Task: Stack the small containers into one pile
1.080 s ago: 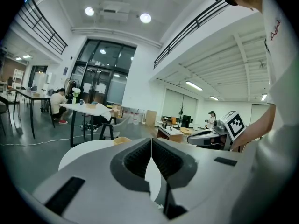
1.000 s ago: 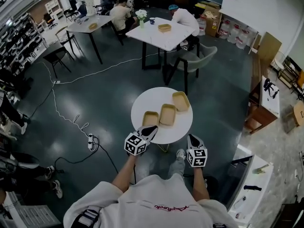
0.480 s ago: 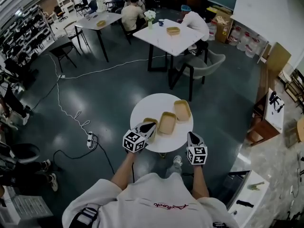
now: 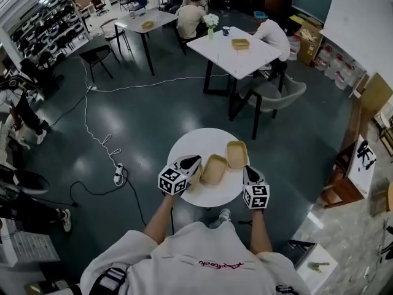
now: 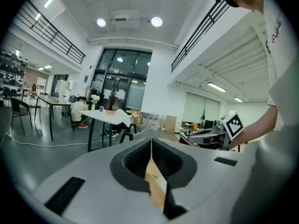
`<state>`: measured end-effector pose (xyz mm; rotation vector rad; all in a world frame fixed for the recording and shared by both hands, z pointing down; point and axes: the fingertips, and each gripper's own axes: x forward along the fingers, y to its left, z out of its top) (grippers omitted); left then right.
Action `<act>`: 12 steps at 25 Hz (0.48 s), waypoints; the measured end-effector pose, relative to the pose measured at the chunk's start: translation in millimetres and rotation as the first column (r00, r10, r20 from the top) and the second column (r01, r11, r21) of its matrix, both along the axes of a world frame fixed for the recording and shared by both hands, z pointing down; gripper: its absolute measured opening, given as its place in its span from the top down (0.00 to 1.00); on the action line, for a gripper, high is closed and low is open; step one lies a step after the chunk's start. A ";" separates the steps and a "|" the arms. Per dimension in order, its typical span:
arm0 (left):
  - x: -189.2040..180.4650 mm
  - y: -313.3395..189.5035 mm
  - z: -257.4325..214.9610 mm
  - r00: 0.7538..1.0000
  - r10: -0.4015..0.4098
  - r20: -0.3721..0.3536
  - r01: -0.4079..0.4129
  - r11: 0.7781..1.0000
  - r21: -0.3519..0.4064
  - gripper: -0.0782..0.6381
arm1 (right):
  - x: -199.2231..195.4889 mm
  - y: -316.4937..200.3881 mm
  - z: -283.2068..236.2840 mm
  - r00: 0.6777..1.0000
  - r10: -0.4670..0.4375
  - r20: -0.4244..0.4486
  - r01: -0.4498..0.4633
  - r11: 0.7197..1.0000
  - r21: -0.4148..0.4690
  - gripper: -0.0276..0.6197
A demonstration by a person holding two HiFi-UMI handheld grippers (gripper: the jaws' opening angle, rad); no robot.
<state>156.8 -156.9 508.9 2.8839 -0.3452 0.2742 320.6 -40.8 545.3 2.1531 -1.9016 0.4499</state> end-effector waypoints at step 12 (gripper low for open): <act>42.7 -37.4 9.8 0.988 -0.151 0.012 0.151 0.988 -0.017 0.87 | 59.5 -56.6 12.4 0.988 -0.152 0.005 0.152 0.988 -0.031 0.93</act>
